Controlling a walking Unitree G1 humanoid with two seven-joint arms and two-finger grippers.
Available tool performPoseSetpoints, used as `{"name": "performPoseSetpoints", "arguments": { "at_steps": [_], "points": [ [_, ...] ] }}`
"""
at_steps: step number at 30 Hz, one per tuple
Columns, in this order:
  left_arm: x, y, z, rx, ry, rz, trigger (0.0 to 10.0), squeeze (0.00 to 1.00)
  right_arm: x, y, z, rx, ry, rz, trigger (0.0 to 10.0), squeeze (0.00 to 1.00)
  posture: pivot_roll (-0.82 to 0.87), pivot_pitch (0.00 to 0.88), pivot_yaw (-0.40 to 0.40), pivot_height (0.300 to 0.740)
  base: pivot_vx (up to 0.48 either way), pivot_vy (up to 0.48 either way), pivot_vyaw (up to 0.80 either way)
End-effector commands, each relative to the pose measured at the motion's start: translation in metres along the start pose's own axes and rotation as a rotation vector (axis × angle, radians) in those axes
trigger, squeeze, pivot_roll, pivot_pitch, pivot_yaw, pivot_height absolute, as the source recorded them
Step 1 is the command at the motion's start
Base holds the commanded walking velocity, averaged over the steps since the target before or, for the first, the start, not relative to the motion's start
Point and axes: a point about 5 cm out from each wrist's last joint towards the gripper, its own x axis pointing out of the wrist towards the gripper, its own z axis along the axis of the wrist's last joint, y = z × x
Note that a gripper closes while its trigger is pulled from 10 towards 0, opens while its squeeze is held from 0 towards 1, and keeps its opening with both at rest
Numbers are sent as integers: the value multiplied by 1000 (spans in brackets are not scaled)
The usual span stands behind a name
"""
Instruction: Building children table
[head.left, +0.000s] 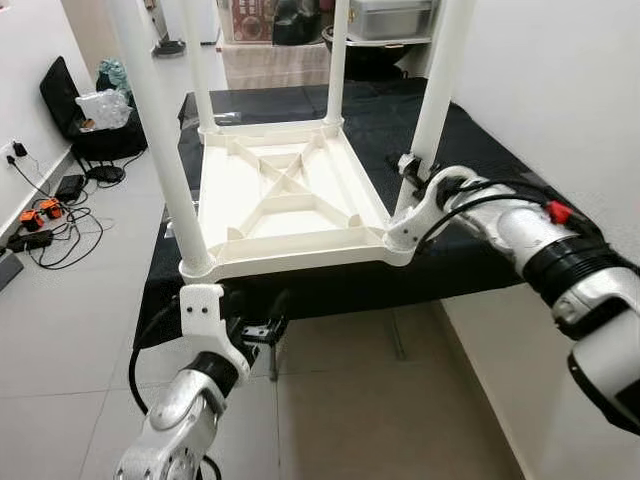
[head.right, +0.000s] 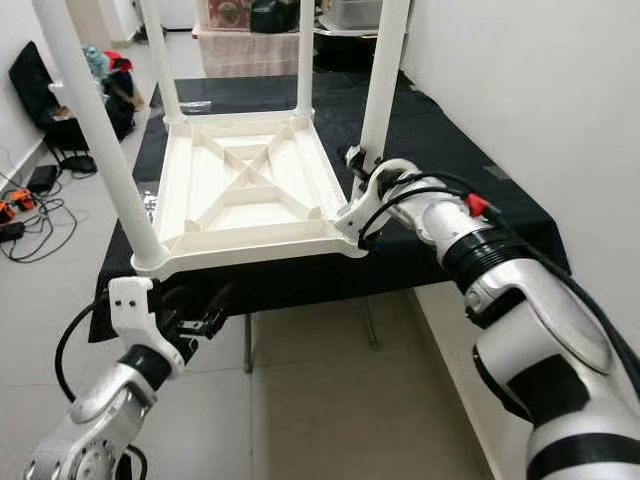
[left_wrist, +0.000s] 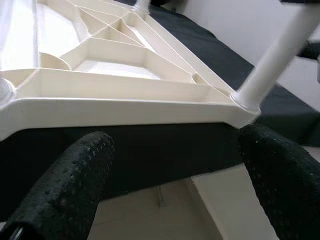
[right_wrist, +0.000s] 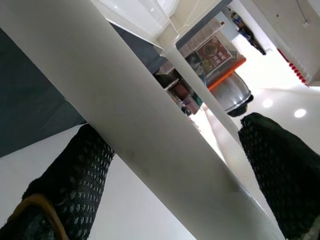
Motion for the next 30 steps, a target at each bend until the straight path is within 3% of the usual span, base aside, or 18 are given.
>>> {"name": "performPoseSetpoints", "arguments": {
  "at_steps": [1, 5, 6, 7, 9, 12, 17, 25, 26, 30],
  "points": [
    [5, -5, -3, -112, -26, 38, 10000, 0, 2, -8, 3, -19, -23, -25, 10000, 0, -44, 45, -35, 740, 0, 0, 0],
    [18, -1, -5, -114, -33, 58, 10000, 0, 4, -10, 4, -10, -23, -27, 10000, 0, -51, 53, -32, 740, 0, 0, 0],
    [27, 3, -9, -66, -11, 66, 10000, 0, 6, -12, 4, -5, -23, -31, 10000, 0, -51, 53, -32, 740, 0, 0, 0],
    [27, 3, -9, -66, -11, 66, 10000, 0, 6, -12, 4, -5, -23, -31, 10000, 0, -51, 53, -32, 740, 0, 0, 0],
    [36, 10, -12, 31, 29, 88, 10000, 0, 8, -14, 3, -4, -13, -39, 10000, 0, -58, 61, -28, 740, 0, 0, 0],
    [47, 21, -14, 100, 63, 108, 10000, 0, 10, -20, 1, 14, 7, -69, 10000, 0, -57, 74, -27, 740, 0, 0, 0],
    [62, 33, -14, 157, 85, 128, 10000, 0, 10, -32, -8, 41, 35, -97, 10000, 0, -57, 93, -18, 740, 0, 0, 0],
    [71, 37, -8, 132, 65, 154, 10000, 0, 7, -51, -23, 41, 66, -127, 10000, 0, -56, 113, -18, 740, 0, 0, 0],
    [71, 38, -15, 134, 90, 158, 10000, 0, 5, -61, -29, 49, 82, -155, 10000, 0, -56, 117, -17, 740, 0, 0, 0],
    [73, 43, -21, 133, 127, 161, 10000, 0, 4, -71, -36, 62, 104, -189, 10000, 0, -58, 121, -17, 740, 0, 0, 0]
  ]
}}
